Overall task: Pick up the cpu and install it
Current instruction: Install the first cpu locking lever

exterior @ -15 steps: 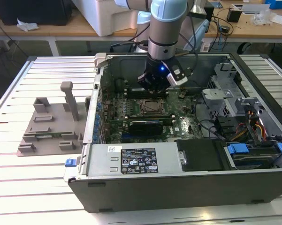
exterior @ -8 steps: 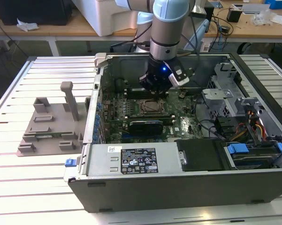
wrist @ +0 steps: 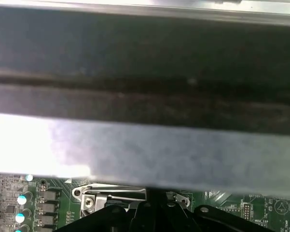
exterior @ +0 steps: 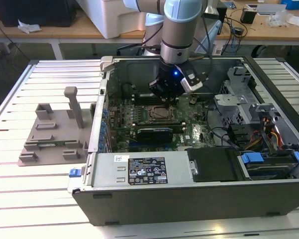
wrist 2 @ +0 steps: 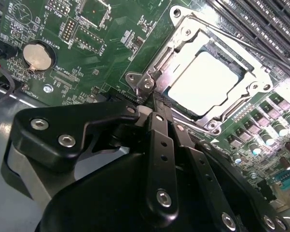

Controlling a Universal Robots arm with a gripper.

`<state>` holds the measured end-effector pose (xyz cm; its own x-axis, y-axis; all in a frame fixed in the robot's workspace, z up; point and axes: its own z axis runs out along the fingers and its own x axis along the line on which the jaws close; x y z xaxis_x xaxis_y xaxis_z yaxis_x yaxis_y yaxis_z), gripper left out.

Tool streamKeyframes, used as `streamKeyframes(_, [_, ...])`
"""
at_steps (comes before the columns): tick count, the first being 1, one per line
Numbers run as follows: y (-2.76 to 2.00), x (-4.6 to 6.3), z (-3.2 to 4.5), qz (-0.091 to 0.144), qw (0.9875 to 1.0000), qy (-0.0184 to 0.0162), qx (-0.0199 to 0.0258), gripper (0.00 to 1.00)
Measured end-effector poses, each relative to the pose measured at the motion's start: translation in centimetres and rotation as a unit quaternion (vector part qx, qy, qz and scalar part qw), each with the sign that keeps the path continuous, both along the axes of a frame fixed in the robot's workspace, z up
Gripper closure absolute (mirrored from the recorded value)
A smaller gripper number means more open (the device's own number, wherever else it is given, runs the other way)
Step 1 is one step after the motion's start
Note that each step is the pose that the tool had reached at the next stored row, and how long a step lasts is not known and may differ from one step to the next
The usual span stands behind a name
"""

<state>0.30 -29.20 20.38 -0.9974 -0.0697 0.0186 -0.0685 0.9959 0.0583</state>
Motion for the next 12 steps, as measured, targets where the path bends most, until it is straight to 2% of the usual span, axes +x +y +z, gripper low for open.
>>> streamKeyframes(3, [-0.01,0.05,-0.06,0.000,1.0000,0.0000,-0.0059,0.89])
streamKeyframes(7, [0.00,0.03,-0.04,0.000,1.0000,-0.0003,-0.0054,0.89])
streamKeyframes(9, [0.04,-0.18,0.11,0.000,1.0000,-0.0023,-0.0044,0.89])
streamKeyframes(12, [0.00,-0.61,0.60,0.000,1.0000,-0.0053,-0.0052,0.89])
